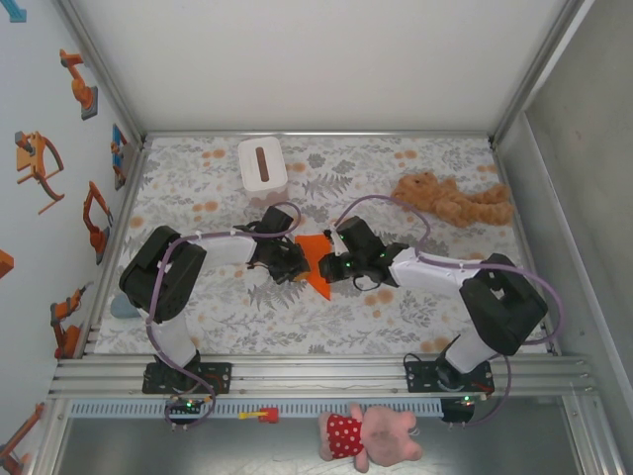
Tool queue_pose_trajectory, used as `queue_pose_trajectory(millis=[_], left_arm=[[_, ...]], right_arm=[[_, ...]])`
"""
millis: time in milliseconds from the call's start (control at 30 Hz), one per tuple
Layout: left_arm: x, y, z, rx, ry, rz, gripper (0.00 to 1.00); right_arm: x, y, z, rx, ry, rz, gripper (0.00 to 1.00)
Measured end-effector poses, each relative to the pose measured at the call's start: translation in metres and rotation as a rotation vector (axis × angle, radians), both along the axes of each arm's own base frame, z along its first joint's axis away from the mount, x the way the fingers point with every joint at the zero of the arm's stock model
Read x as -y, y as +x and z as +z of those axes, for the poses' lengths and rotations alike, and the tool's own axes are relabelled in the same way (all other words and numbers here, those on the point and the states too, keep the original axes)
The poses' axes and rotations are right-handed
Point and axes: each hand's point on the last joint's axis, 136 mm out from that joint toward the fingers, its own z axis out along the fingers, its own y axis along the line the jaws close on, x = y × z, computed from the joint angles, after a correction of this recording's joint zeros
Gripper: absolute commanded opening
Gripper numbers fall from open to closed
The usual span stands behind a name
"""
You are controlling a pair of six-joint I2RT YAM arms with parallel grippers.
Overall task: Fold a paper plane with a square sheet of paper (pick it up from the middle)
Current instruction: Third fold the triangle at the center of the table.
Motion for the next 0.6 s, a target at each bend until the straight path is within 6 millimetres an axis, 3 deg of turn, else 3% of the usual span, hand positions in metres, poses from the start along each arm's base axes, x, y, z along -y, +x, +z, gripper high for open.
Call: queue_pose_trajectory(millis=[367,600], left_arm=[[0.002,0.0,0.0,-0.008,-0.003,-0.003,0.09],[0.002,0.0,0.0,-0.011,-0.002,-0.004,0.09]], right_arm=[[-0.014,-0.022,-0.032,-0.097,-0.003,0.104,0.0],[-0.013,-0.022,-0.038,-0.102,-0.019,0.1,0.0]])
